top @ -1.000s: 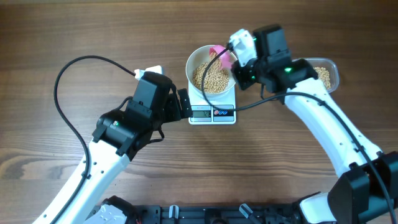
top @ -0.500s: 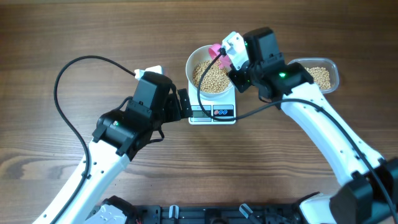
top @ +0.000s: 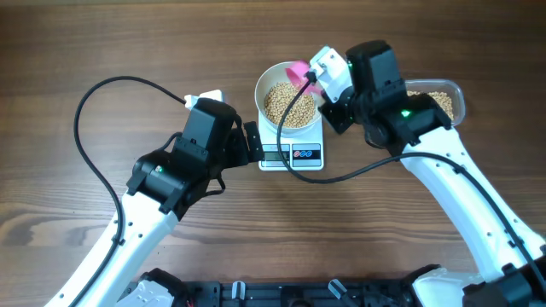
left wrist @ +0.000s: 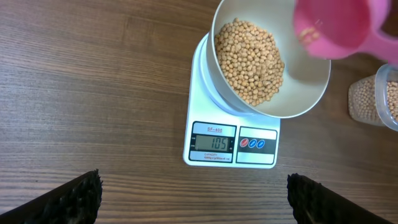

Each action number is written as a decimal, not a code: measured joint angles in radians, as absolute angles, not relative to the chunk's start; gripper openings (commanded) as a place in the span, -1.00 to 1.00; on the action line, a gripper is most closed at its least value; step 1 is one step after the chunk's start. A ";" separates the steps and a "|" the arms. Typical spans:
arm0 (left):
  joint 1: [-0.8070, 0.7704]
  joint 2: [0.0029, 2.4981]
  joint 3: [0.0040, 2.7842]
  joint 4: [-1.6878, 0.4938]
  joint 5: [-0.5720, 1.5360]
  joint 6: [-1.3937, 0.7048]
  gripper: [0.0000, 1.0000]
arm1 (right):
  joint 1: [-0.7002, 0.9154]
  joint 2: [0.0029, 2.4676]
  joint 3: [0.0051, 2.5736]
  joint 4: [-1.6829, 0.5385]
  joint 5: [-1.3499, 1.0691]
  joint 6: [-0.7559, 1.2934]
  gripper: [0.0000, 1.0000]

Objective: Scoop item into bowl and weigh 150g on scale
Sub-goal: 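Tip the scoop with the right gripper to pour beans into bowl, then move the empty scoop back to the bean tub with the right gripper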

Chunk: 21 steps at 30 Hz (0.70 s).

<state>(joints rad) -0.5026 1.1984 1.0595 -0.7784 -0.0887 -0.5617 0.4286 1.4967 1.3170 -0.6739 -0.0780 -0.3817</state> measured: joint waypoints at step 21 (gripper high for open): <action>-0.503 1.198 1.060 -0.778 -0.089 -0.562 1.00 | 0.298 1.520 1.317 -0.755 -0.493 -0.076 -0.91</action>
